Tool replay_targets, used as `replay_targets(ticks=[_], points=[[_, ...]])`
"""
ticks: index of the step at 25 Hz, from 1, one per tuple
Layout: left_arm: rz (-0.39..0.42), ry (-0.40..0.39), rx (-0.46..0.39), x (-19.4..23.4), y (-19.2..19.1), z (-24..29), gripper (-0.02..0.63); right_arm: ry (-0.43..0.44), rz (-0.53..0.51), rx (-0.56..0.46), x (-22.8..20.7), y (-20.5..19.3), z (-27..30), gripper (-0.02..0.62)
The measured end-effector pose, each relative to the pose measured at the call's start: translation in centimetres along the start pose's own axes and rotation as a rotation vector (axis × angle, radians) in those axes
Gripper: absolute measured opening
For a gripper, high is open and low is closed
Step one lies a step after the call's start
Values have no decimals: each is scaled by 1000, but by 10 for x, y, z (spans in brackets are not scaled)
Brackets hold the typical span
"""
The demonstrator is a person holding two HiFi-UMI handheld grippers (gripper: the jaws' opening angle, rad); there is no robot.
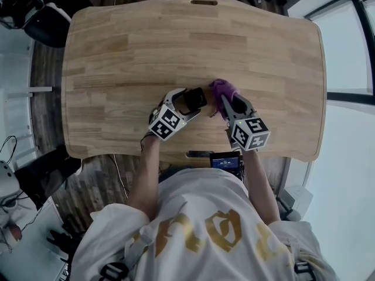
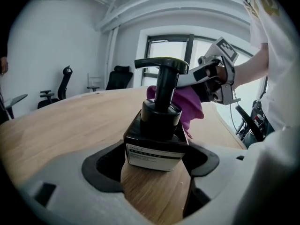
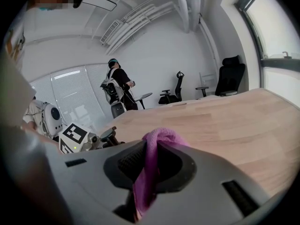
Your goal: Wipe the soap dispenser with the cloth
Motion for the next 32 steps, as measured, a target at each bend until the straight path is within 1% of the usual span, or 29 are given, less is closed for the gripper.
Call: replay_targets(ticks=[10, 13, 20, 25, 32], points=[[50, 6, -22, -2, 7, 7, 341, -1, 21, 4, -6, -3, 2, 49], [65, 7, -20, -3, 10, 13, 351, -1, 23, 3, -8, -3, 2, 49], [121, 55, -33, -2, 17, 22, 351, -3, 32, 8, -11, -3, 3, 49], [152, 93, -7, -2, 15, 26, 351, 0, 35, 7, -12, -4, 4, 49], [157, 78, -2, -2, 14, 25, 351, -5, 35, 5, -14, -4, 1, 49]])
Point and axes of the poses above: the fingertips, and each gripper's own axes: z forward along the fingers, x to its left, y out of its top, the point moved 2 cm from there along -z, backward along the fingers, and after that the axes turned 7 degrees about x, right-handed, at the moved point
